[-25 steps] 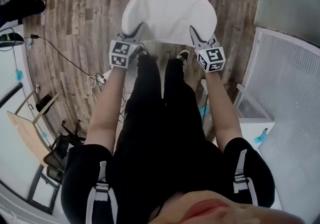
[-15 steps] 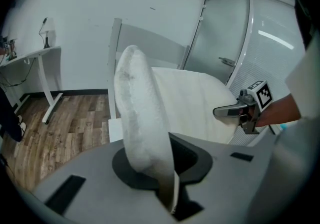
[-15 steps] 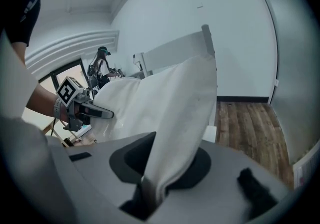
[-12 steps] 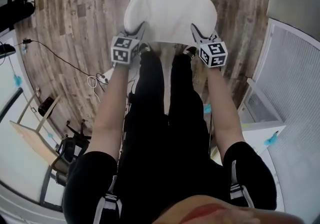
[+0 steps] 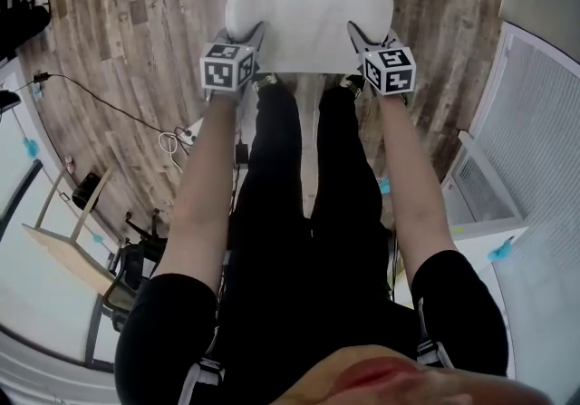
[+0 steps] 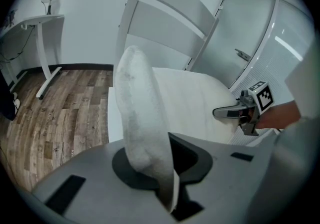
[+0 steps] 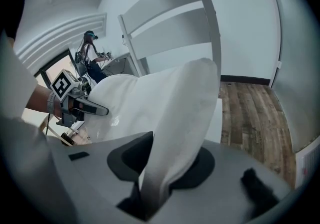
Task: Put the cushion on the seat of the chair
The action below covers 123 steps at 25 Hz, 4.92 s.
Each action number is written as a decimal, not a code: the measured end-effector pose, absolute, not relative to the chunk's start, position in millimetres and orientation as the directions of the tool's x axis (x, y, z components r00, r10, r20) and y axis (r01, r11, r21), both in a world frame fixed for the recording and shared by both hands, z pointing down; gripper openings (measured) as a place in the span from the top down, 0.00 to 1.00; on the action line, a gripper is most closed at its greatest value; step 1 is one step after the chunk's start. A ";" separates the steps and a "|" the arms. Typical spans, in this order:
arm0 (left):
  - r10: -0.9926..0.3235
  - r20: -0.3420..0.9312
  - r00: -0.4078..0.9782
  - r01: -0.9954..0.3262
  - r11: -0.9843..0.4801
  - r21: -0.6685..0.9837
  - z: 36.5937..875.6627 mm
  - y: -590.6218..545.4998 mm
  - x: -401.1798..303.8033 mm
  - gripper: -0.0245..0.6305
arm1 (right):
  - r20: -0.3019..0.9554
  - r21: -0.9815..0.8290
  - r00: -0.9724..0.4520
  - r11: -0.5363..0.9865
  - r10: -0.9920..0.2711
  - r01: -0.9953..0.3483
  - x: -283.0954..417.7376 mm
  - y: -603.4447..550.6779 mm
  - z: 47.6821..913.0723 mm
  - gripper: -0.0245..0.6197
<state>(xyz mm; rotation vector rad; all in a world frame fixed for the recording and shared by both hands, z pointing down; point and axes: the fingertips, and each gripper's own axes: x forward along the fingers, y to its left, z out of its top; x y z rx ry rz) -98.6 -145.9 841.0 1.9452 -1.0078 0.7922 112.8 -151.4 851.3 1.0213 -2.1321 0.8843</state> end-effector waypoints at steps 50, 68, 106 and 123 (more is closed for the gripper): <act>-0.319 0.892 0.321 -0.942 -0.201 0.267 918.0 -175.5 -150.7 0.39 | 0.935 -0.174 -0.250 0.289 -0.252 -0.941 169.4 -170.8 926.0 0.43; -0.405 0.827 0.390 -0.910 -0.306 0.280 785.5 -149.3 -112.9 0.40 | 0.867 -0.228 -0.345 0.329 -0.360 -0.916 138.0 -155.9 791.8 0.53; -0.701 0.127 0.702 -0.710 -0.703 0.048 179.8 -69.1 -9.8 0.94 | 0.070 0.007 -0.743 0.746 -0.665 -0.666 60.6 -64.6 169.1 0.94; -0.695 0.057 0.717 -0.696 -0.718 0.002 161.4 -66.3 -2.9 0.94 | 0.048 0.035 -0.755 0.757 -0.654 -0.653 64.1 -63.5 160.2 0.94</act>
